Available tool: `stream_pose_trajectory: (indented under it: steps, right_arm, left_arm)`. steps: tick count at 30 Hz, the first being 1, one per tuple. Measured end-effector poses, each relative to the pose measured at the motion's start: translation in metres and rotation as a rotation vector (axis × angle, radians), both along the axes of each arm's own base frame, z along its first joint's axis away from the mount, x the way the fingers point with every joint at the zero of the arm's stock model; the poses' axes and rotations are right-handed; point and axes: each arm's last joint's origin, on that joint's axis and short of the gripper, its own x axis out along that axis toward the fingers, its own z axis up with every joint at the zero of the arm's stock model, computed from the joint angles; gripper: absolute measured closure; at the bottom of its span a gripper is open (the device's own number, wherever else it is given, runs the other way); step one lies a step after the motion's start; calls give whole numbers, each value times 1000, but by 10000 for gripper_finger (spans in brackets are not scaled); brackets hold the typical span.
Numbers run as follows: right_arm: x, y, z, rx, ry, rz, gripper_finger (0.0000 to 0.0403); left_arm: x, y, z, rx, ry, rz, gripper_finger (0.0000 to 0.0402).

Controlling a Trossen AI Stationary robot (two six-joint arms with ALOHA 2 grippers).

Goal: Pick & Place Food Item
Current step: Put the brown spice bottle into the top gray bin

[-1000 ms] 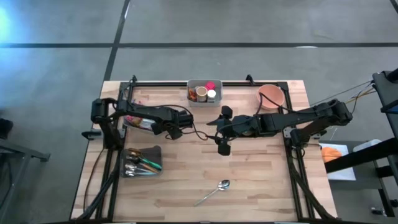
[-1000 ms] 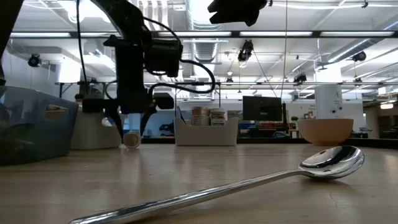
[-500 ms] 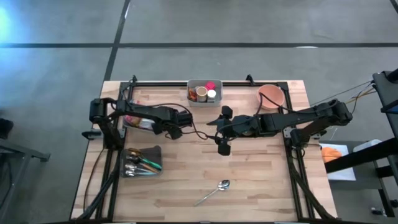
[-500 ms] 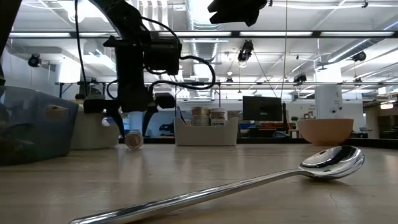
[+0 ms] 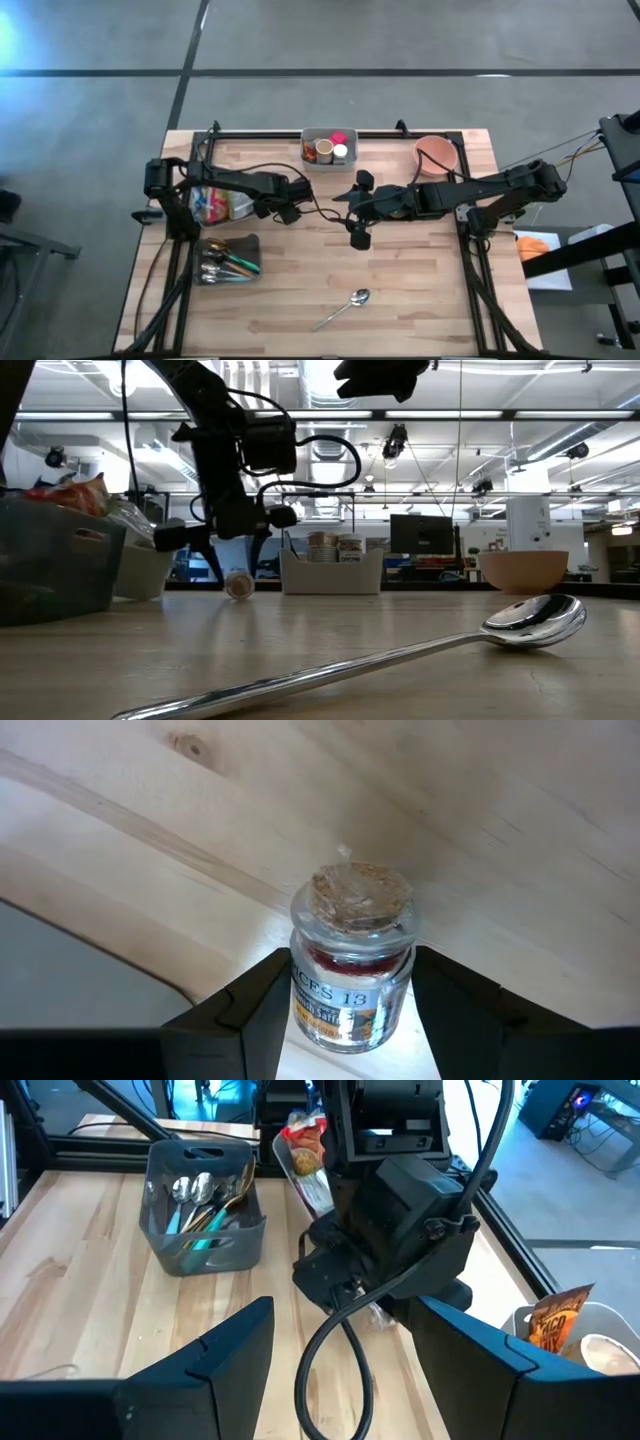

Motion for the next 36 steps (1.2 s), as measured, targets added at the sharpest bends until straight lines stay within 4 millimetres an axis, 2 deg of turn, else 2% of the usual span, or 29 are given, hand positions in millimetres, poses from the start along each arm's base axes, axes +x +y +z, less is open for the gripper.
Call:
stream_pose_trajectory:
  steps: [19,25,32,36]
  right_arm:
    - [0,0,0,0,0,0,170]
    - [0,0,0,-2,0,1,170]
    - [0,0,0,-3,0,2,170]
    - [0,0,0,-1,0,0,170]
  left_arm:
    - [1,1,10,64,-52,94,202]
    - [1,2,22,74,-111,115,202]
    - [0,-1,26,9,-135,101,202]
    - [6,-9,25,-69,-196,121,202]
